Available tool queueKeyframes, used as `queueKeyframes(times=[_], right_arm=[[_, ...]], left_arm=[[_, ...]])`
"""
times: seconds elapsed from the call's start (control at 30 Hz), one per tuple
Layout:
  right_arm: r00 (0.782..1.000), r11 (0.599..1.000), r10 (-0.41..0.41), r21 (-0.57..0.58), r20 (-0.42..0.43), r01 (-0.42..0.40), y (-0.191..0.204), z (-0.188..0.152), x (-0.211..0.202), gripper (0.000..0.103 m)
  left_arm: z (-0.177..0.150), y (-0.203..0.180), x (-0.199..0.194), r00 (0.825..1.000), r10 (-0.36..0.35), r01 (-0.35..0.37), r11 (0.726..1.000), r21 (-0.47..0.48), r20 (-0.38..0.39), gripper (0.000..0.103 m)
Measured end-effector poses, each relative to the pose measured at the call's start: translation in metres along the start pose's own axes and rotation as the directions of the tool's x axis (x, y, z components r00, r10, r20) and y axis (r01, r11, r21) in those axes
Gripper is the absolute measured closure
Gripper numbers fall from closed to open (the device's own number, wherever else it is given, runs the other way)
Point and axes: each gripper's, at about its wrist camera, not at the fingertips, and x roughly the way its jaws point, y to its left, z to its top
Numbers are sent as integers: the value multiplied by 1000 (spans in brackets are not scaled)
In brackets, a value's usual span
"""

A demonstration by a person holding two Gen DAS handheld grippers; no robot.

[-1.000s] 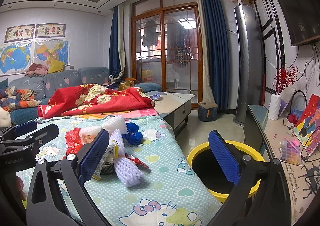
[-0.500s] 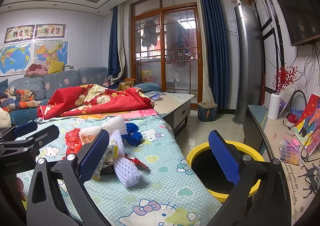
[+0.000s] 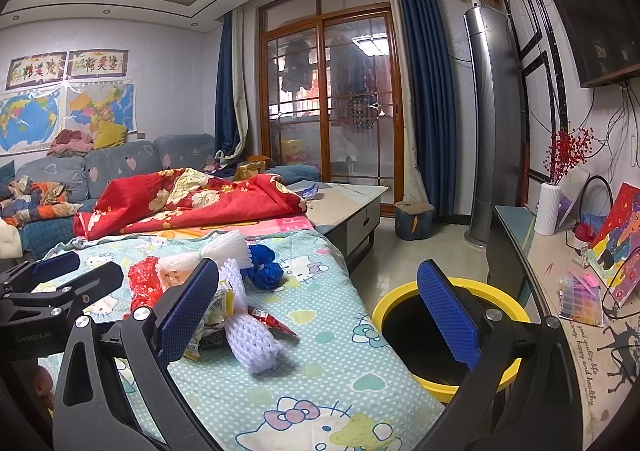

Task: Collect trash
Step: 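Grasp the red plastic bag with the left tool while the right tool grasps the yellow-white package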

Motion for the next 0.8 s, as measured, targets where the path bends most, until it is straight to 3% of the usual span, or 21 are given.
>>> queueKeyframes(times=[0.17,0.47,0.67,0.8], right_arm=[[999,1000,29,-12,-19,-29,0,0,4,6],[991,991,106,-68,-79,-112,28,5,23,6],[977,981,170,-71,-131,-181,51,7,38,6],[963,974,200,-68,-180,-215,68,8,49,6]], left_arm=[[0,7,7,999,-15,15,1000,-19,-32,11],[11,41,16,997,61,-65,995,-79,-45,11],[20,68,19,993,114,-118,987,-112,-39,11],[23,90,23,993,109,-115,982,-151,-53,11]])
